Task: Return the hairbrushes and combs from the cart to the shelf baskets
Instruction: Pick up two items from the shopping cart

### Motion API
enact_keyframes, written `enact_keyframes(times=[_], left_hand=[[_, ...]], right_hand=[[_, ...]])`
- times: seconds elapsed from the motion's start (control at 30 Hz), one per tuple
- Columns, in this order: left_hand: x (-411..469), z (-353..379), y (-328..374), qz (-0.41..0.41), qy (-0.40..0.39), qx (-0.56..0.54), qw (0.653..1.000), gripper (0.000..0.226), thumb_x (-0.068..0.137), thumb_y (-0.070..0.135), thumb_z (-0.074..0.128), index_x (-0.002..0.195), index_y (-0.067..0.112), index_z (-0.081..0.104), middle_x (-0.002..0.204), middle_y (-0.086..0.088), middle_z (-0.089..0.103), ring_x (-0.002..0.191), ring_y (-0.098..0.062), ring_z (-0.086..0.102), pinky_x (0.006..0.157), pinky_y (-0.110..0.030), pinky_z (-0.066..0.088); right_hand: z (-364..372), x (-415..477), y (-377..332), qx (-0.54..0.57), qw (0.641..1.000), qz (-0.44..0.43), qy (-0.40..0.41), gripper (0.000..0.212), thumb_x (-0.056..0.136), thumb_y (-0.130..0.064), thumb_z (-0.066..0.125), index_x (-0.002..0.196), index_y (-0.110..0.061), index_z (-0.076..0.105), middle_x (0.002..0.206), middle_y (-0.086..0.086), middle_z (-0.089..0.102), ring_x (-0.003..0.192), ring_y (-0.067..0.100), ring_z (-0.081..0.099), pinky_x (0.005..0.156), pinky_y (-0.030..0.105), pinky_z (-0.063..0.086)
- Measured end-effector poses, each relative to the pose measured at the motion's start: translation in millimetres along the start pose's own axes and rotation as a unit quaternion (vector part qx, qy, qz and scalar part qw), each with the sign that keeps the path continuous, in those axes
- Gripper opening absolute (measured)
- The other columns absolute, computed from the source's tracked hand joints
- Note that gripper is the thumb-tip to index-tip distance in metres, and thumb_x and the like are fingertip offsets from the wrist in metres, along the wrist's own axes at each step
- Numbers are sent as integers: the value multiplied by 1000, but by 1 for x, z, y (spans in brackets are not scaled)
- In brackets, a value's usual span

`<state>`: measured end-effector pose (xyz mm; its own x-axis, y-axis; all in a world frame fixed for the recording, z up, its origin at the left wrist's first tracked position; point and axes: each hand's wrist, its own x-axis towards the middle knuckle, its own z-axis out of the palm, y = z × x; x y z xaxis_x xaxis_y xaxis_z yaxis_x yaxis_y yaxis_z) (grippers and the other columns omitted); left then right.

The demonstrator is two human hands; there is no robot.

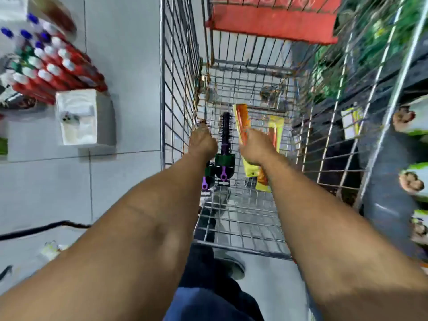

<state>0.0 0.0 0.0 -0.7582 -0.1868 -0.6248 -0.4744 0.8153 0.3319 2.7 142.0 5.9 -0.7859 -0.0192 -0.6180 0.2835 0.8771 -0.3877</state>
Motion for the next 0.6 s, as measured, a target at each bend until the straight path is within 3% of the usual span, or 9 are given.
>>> enact_keyframes(times=[0.1,0.17,0.3,0.43,0.6], left_hand=[[9,12,-1,-52,2,4,999,41,93,6,50,133,-3,43,137,-22,51,129,-35,46,105,-35,37],[16,18,-4,-77,10,-2,997,31,92,3,51,122,-3,50,127,-21,57,120,-35,53,97,-35,44],[31,25,-3,-109,36,21,993,33,91,-1,47,124,-1,50,126,-19,58,120,-32,54,98,-35,44],[40,29,0,-126,69,43,989,35,92,1,44,125,0,56,128,-17,60,121,-28,53,102,-36,45],[44,24,1,-130,70,44,988,34,89,1,43,117,2,62,125,-17,62,117,-30,57,99,-35,48]], right_hand=[[18,9,10,33,994,55,-94,42,93,-11,54,135,-9,49,122,18,62,102,33,61,73,26,42],[30,10,15,40,989,71,-120,45,92,-9,55,136,-7,48,123,19,61,105,34,62,78,28,48],[46,16,26,72,987,91,-111,36,90,-9,59,125,-1,57,133,22,56,113,37,59,97,41,51],[54,18,35,129,984,92,-85,28,88,-18,66,111,-2,67,129,16,62,115,32,58,98,39,49],[59,20,34,194,971,107,-91,21,83,-18,72,98,-4,71,115,14,69,102,30,66,93,45,54]])
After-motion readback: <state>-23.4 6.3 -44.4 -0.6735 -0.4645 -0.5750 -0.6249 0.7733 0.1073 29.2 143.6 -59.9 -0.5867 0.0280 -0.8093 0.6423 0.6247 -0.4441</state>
